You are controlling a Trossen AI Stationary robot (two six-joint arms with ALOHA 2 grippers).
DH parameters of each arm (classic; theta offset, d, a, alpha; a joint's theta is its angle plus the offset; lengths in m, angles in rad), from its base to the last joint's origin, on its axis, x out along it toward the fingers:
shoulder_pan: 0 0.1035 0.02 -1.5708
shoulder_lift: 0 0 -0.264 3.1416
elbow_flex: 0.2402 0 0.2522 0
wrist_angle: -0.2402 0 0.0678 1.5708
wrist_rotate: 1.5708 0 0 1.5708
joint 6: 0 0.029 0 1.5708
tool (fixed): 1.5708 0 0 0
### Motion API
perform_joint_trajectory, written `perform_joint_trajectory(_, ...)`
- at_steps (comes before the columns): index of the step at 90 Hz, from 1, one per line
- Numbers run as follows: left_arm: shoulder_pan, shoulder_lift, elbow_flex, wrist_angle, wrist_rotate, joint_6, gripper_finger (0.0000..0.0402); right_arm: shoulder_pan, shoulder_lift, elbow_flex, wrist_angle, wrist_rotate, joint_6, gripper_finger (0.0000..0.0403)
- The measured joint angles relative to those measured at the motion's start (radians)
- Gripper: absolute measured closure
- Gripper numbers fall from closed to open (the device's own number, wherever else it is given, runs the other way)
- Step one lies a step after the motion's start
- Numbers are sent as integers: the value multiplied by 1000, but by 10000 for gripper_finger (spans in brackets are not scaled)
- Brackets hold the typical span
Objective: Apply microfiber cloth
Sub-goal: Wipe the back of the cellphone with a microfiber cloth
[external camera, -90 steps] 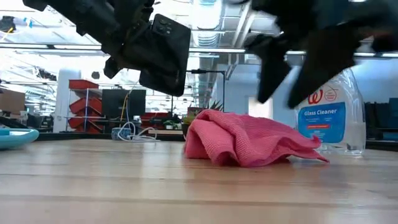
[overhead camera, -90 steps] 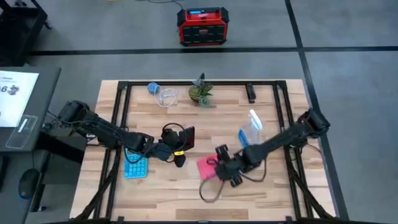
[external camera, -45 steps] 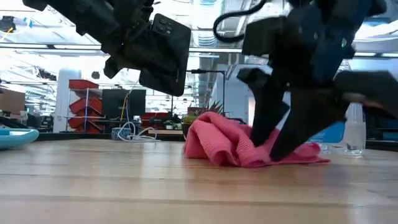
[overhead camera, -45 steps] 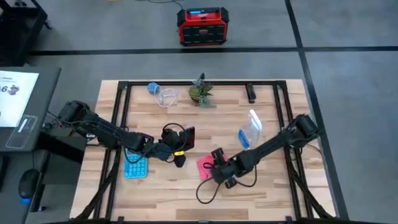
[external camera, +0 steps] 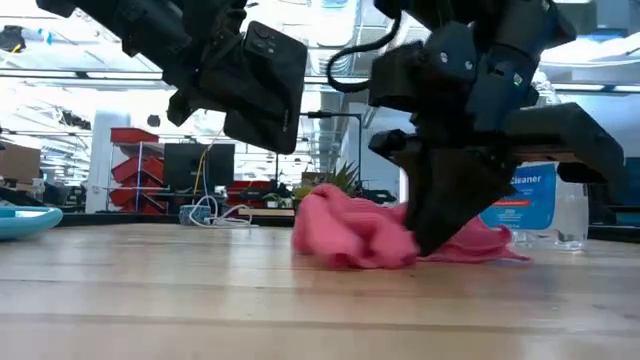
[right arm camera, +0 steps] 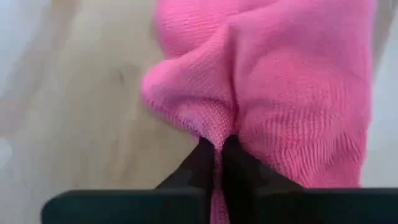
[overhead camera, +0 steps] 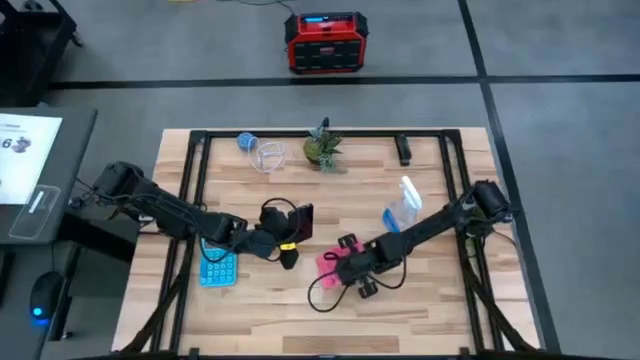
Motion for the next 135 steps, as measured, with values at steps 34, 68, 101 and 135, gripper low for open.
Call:
perform_joint_trajectory(34, 0, 0, 0, 0, -1, 4, 392, -13, -200, 5, 0, -641, 113, 402)
perform_joint_trajectory(68, 0, 0, 0, -14, -2, 7, 391, -294, -79, 6, 24, -461, 167, 400)
perform_joint_trajectory(101, -3, 0, 0, -17, -2, -1, 390, -391, -102, 5, 14, -363, 101, 304)
perform_joint_trajectory(135, -5, 0, 0, -18, -2, -3, 390, -163, -194, 7, 26, -234, 56, 301)
